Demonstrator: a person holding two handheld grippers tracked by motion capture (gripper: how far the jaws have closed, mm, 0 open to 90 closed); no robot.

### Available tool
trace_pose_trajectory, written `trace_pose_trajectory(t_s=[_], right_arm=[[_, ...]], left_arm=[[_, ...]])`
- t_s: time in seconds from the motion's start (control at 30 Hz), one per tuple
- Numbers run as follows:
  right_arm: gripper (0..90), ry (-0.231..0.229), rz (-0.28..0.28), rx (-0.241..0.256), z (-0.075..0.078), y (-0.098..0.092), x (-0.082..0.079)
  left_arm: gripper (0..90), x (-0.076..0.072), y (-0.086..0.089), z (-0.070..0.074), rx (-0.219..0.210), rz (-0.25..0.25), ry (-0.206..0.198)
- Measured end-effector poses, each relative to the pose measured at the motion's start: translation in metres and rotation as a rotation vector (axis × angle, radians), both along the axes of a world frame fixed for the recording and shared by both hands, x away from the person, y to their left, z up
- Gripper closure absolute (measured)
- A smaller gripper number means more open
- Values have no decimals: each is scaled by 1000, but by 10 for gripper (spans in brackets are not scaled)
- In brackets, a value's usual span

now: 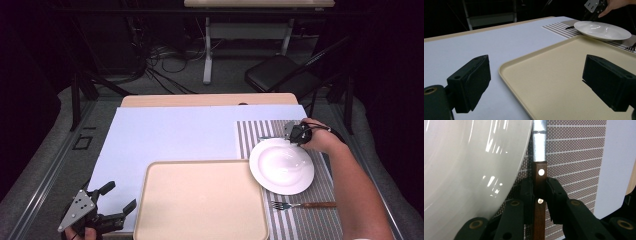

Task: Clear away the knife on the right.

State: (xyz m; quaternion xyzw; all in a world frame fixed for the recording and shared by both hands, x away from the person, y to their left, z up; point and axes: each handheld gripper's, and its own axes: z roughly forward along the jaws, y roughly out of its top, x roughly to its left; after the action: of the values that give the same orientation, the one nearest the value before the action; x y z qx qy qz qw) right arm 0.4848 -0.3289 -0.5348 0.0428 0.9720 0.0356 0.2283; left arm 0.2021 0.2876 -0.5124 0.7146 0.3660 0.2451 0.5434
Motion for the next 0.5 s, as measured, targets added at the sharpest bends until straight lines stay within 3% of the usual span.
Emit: trace_pose_trajectory(t_s=[0.2,0.5], right_arm=[[770,6,-12,-20,2,0,-1],[771,12,-16,-1,2,-1,-1]], left_arm=[[84,0,1,0,2,1,4],[86,0,1,0,-3,3,3]])
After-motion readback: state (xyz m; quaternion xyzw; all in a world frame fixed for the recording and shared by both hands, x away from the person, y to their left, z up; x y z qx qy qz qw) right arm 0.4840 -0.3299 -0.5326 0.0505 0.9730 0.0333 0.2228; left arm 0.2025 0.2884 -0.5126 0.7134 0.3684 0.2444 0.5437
